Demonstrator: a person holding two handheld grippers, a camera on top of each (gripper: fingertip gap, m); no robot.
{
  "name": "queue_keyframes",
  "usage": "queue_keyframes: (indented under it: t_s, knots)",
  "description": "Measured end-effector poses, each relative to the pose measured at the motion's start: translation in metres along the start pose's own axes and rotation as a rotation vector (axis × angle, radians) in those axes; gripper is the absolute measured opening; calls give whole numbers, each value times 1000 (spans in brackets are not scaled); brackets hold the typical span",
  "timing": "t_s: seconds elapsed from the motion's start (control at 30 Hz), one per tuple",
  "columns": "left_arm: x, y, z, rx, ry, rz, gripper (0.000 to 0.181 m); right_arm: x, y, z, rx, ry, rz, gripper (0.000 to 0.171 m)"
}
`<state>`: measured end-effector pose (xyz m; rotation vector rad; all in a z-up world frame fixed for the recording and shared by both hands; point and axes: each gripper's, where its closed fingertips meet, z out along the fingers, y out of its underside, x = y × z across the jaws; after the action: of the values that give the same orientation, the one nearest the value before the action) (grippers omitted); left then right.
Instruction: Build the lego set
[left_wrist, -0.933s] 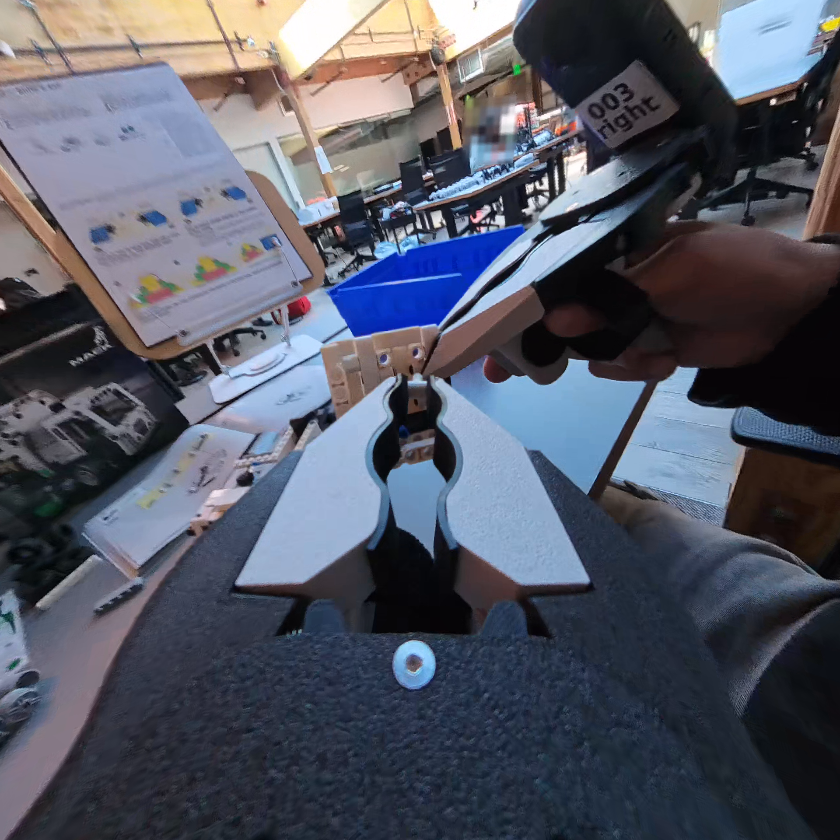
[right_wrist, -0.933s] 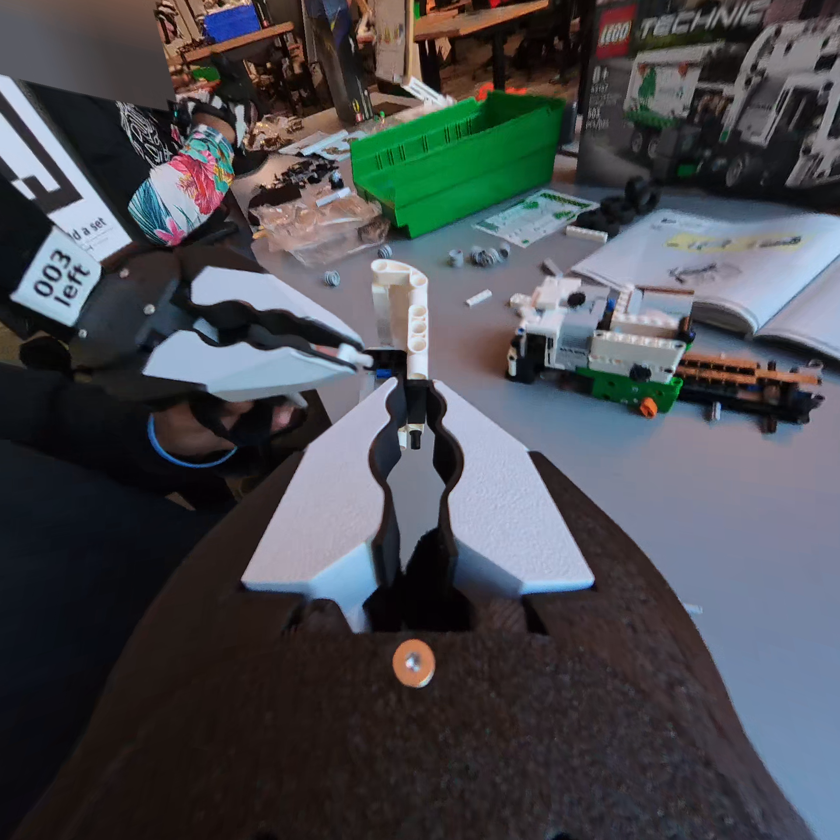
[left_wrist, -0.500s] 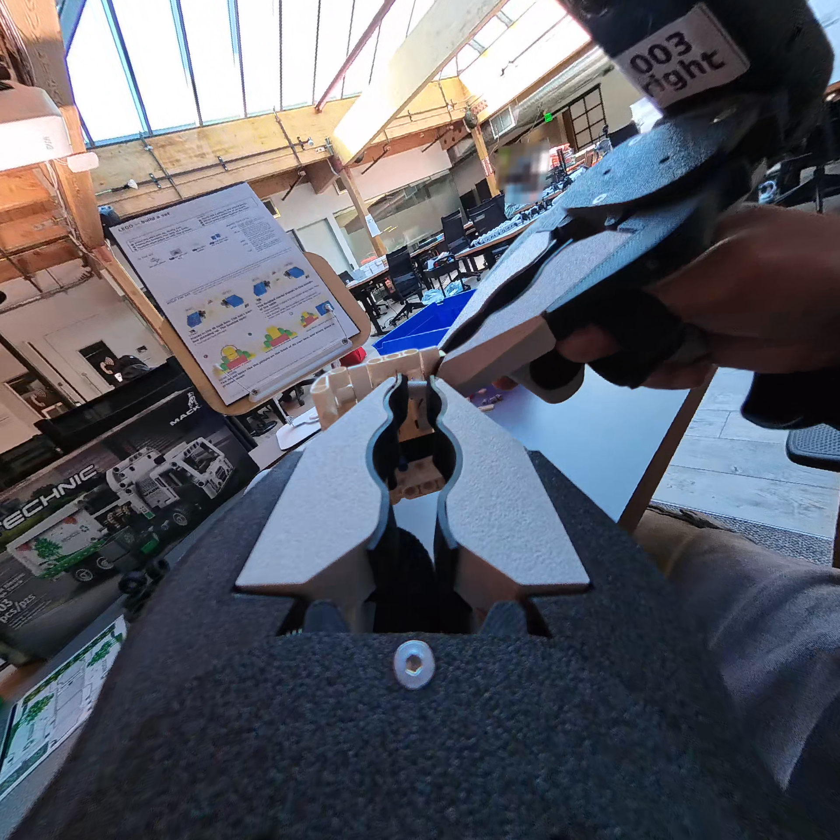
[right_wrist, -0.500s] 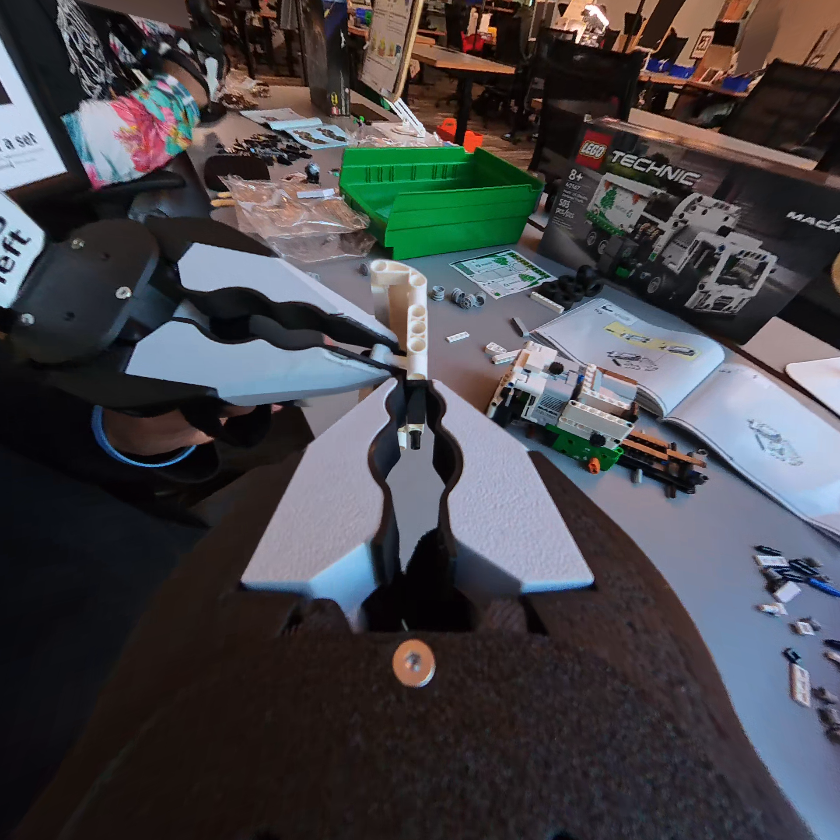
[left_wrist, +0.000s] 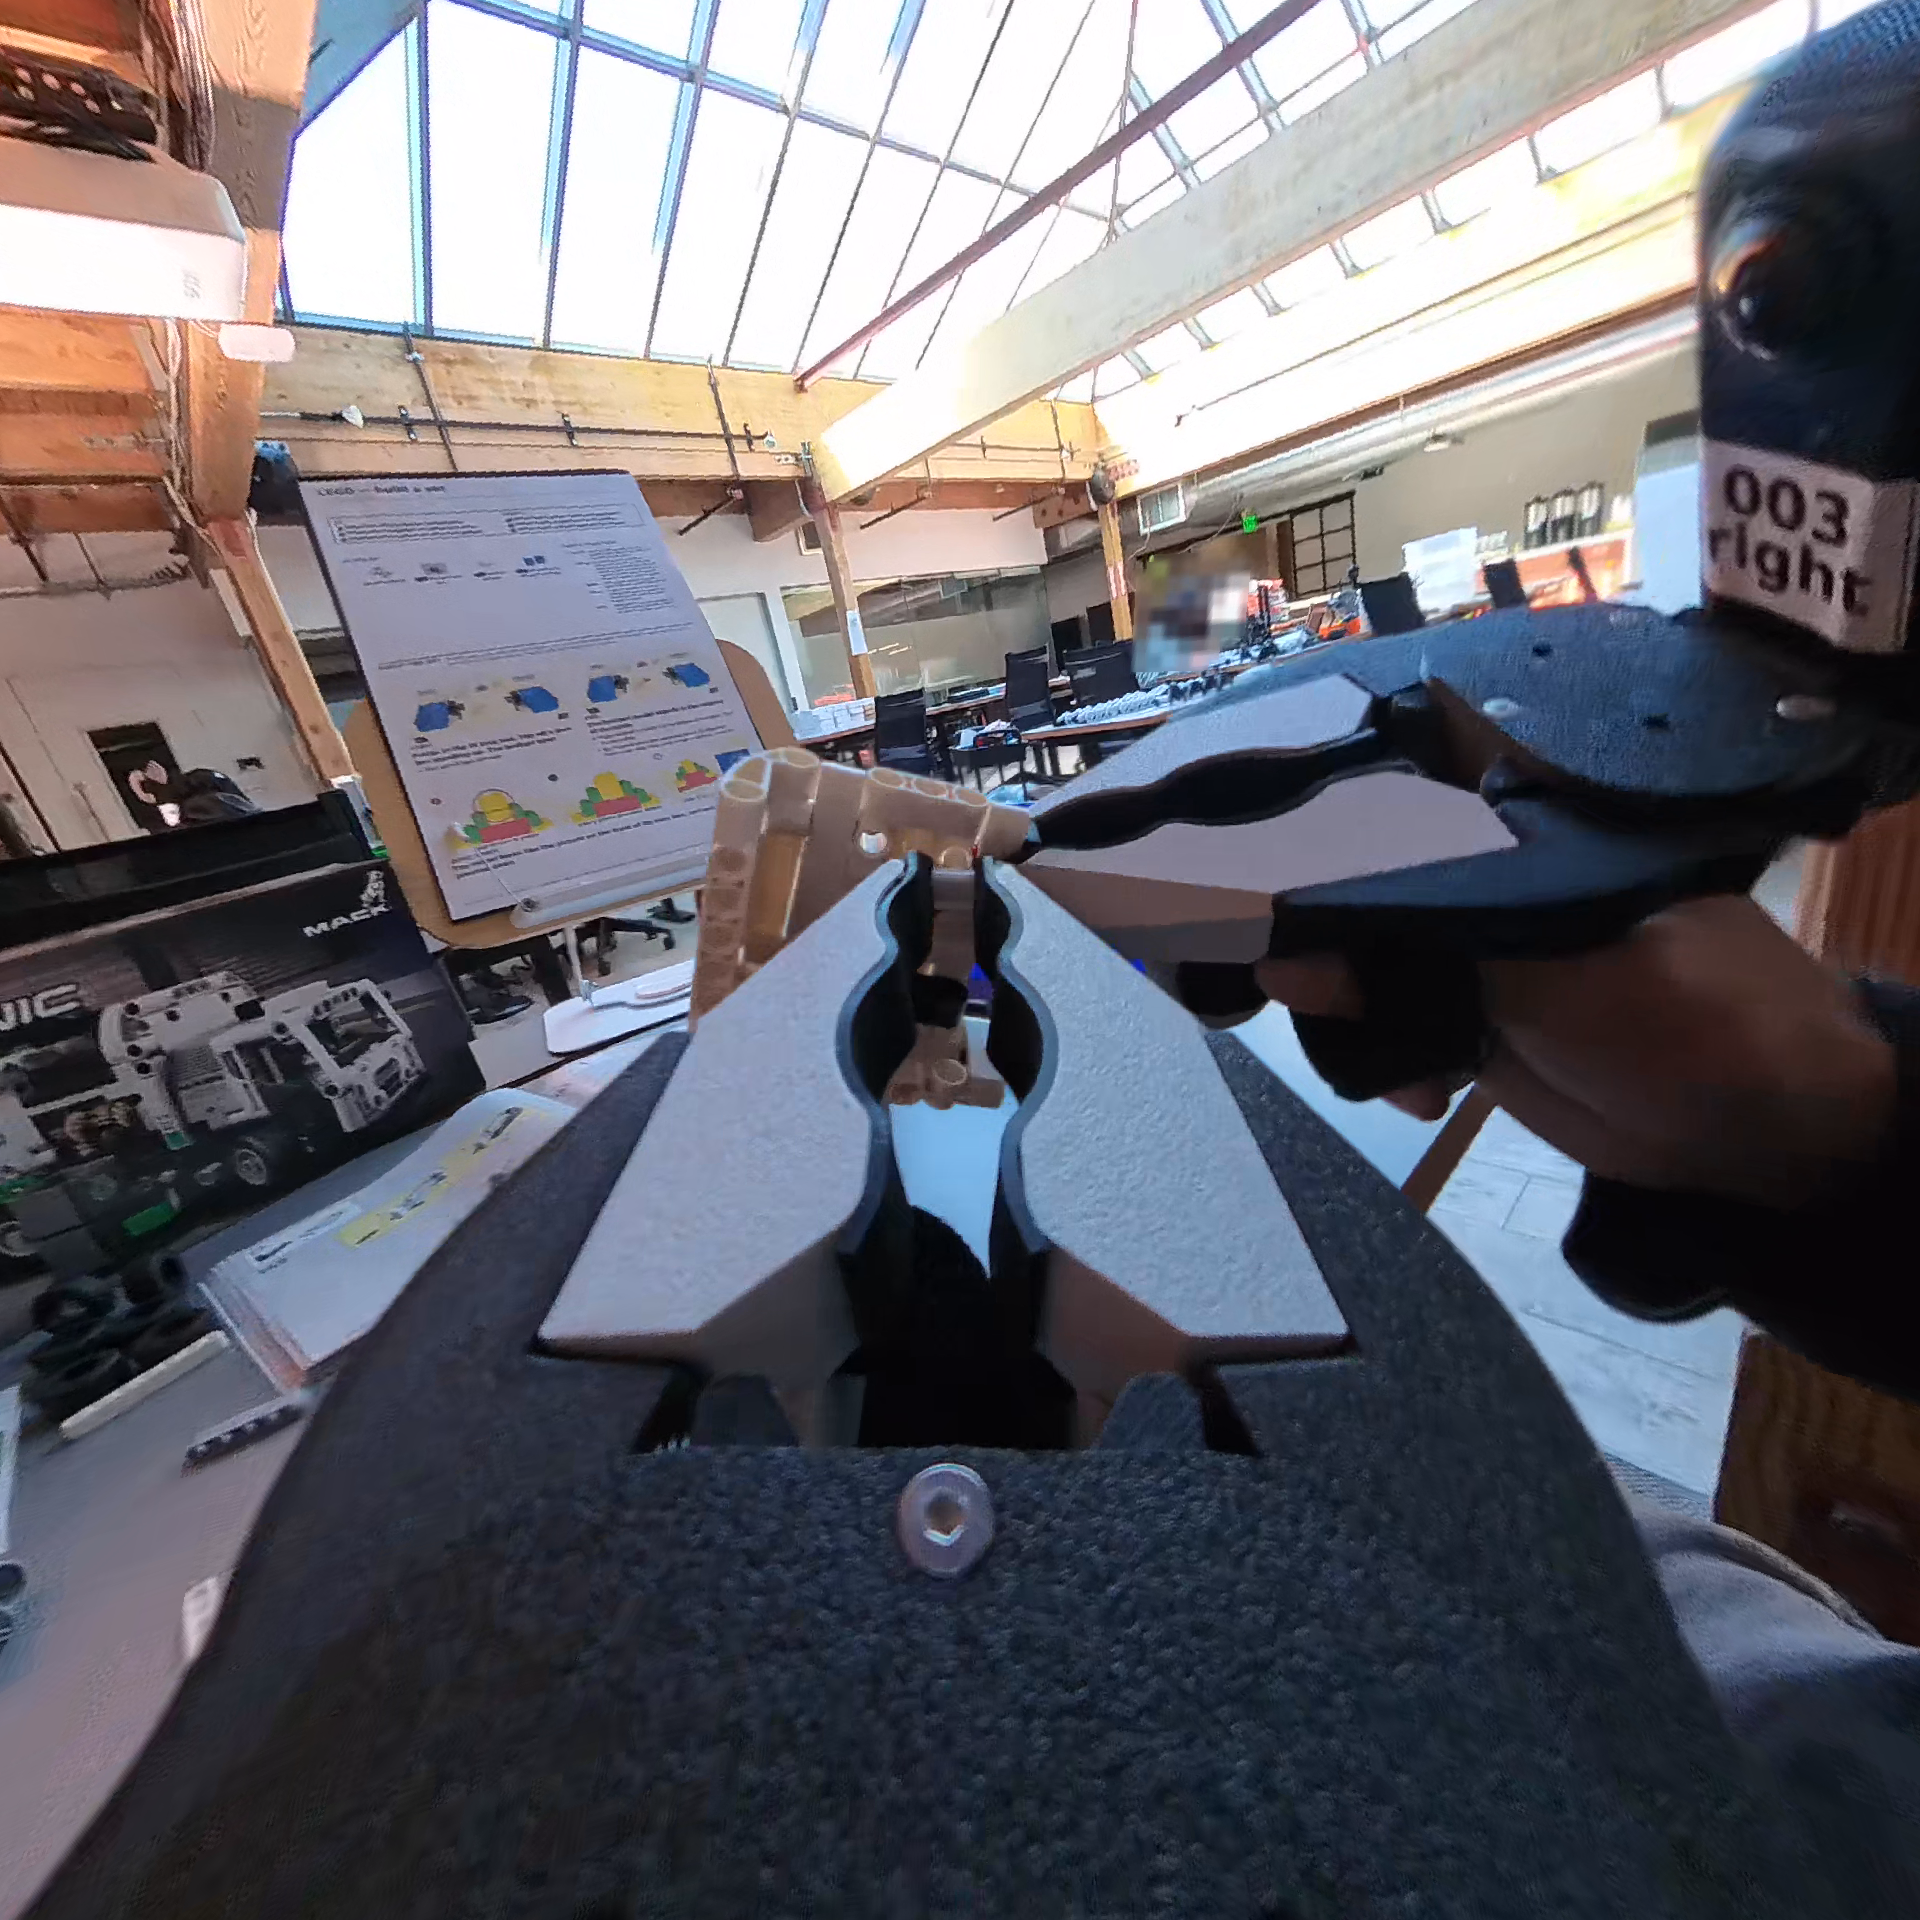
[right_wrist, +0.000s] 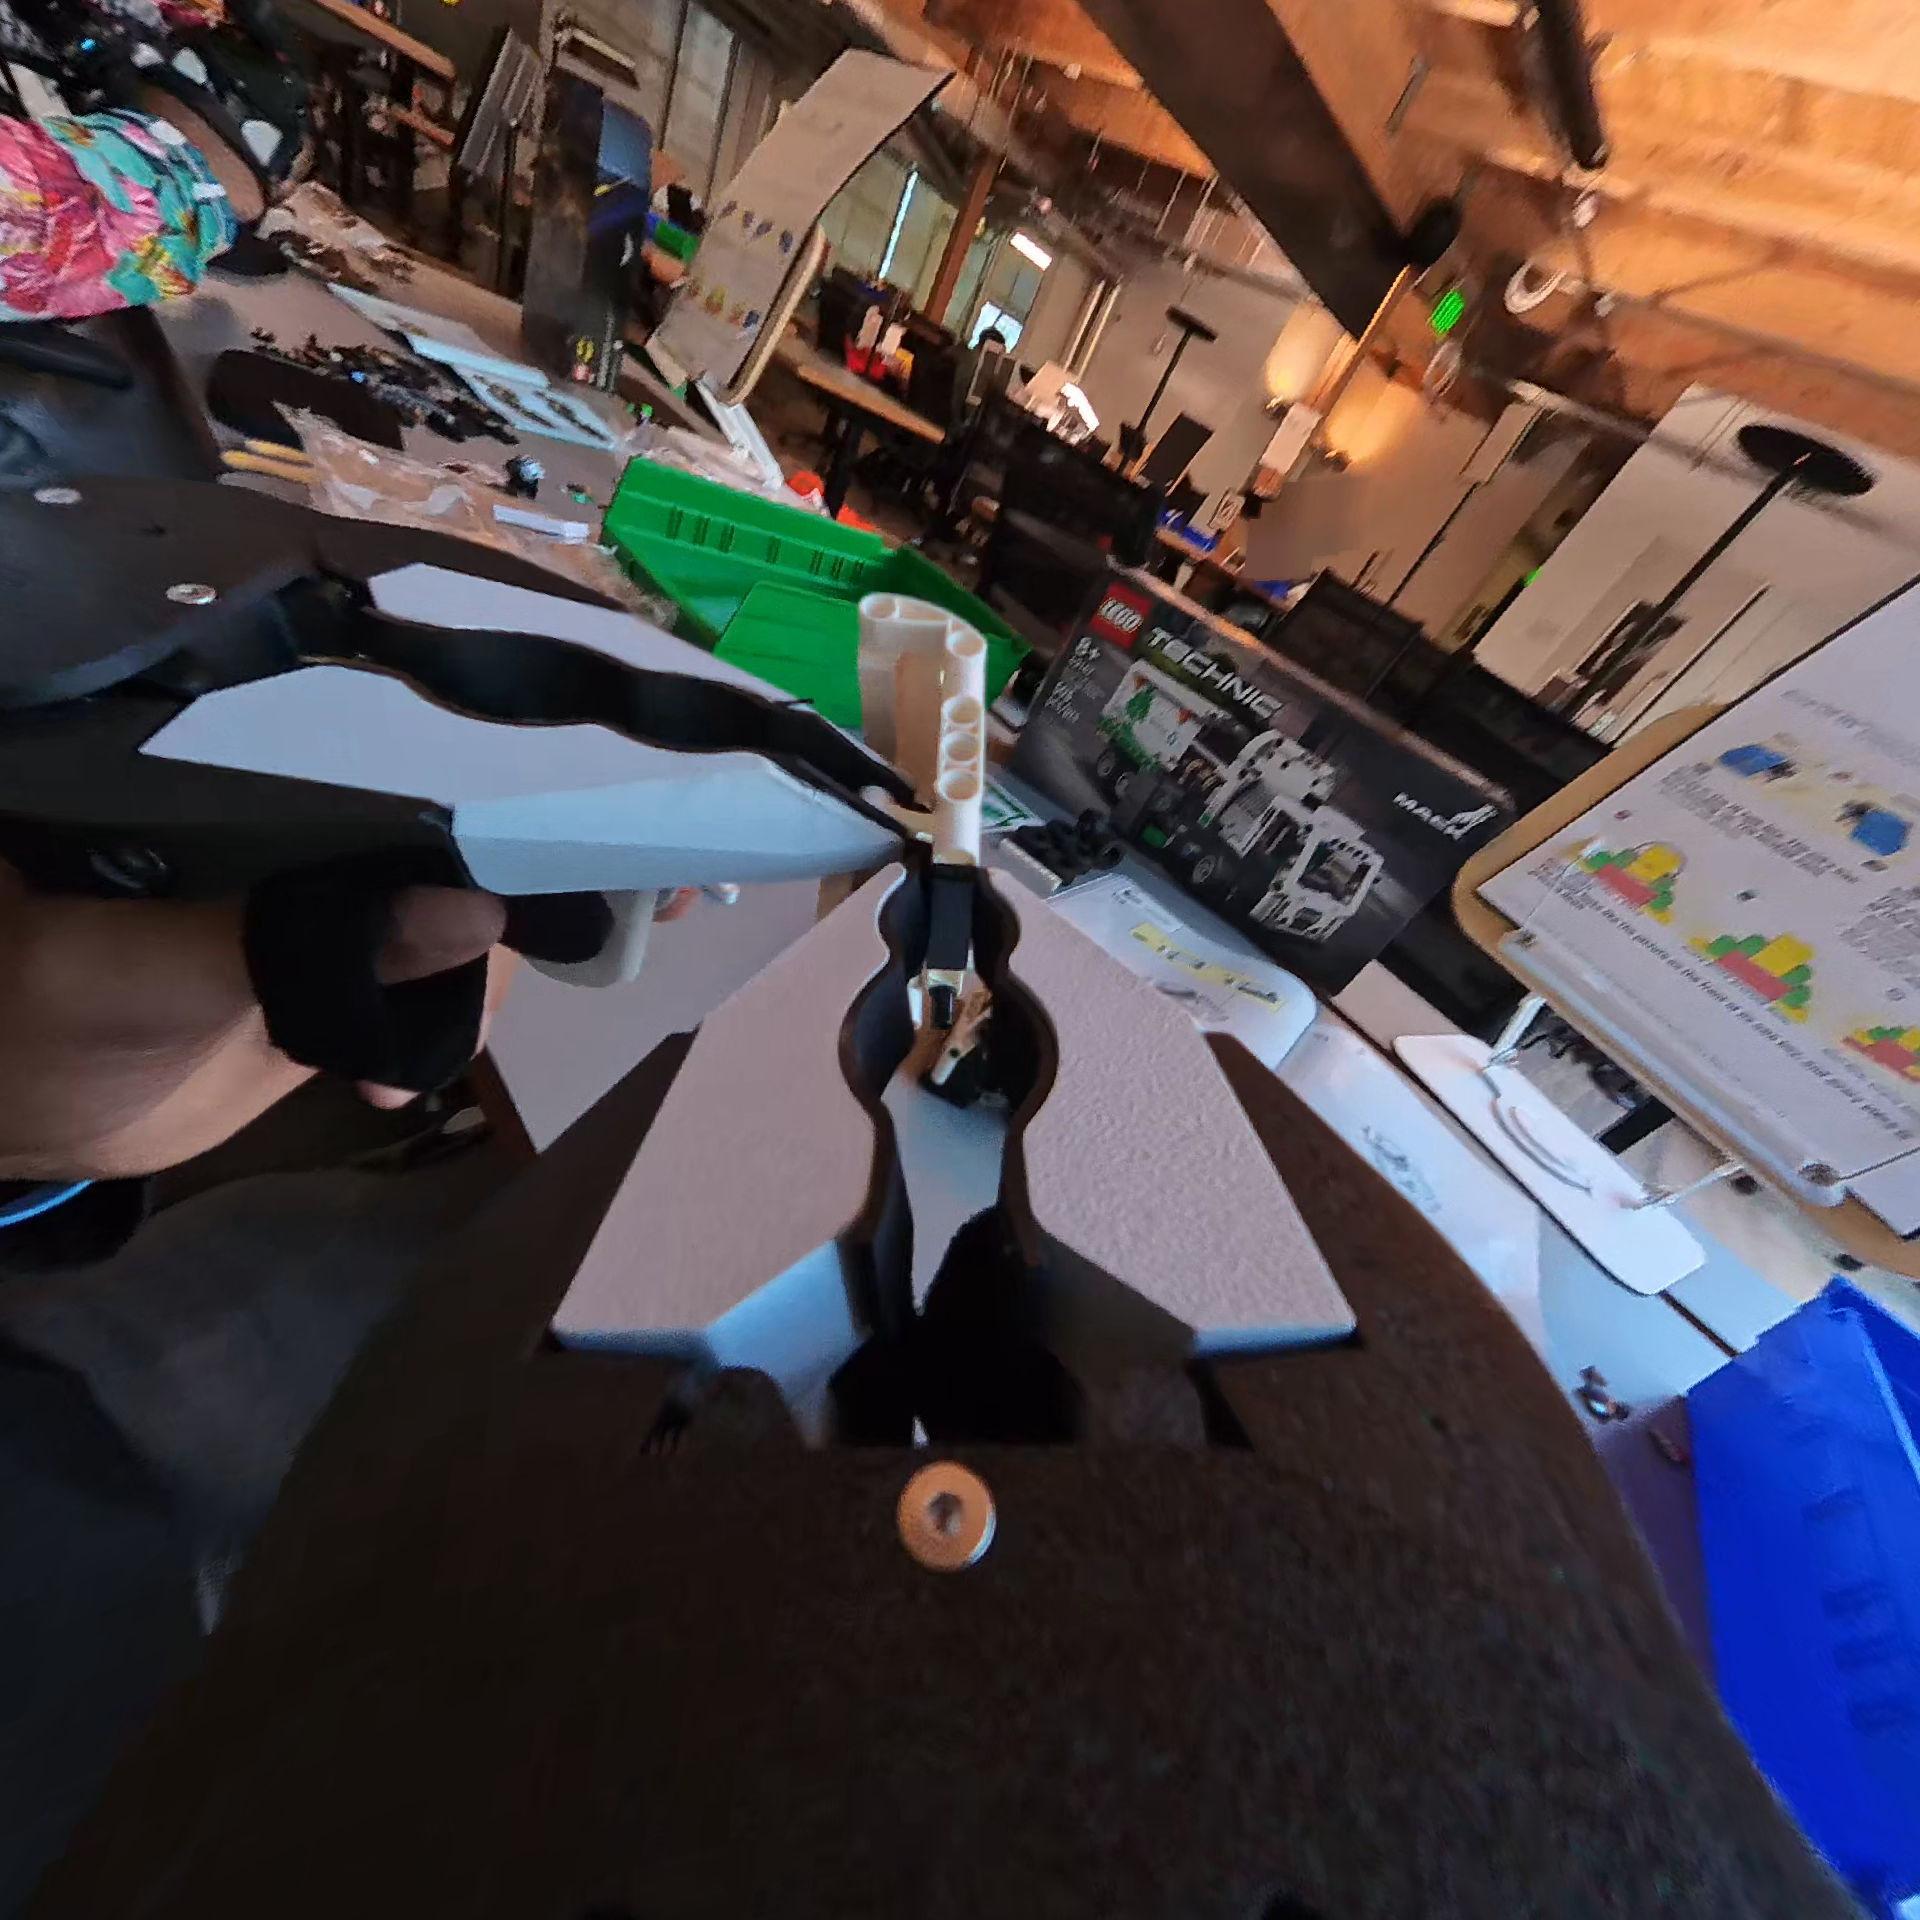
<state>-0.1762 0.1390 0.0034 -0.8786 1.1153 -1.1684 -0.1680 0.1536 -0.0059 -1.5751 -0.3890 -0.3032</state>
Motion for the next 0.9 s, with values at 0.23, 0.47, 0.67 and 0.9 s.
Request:
queue_keyframes:
  t_s: [0.23, 0.47, 0.67, 0.9]
  knots:
    - [2, -2, 2, 45, 73, -293, 6, 4, -2, -1, 62, 124, -101, 7]
    - [3, -6, 0, 127, 220, -750, 6, 5, -5, -3, 105, 207, -208, 6]
    - [-2, -2, 1, 161, 212, -907, 7, 8, -3, 1, 82, 298, -277, 6]
    - [-9, 2, 3, 206, 202, -995, 7, 9, 1, 8, 116, 373, -202, 7]
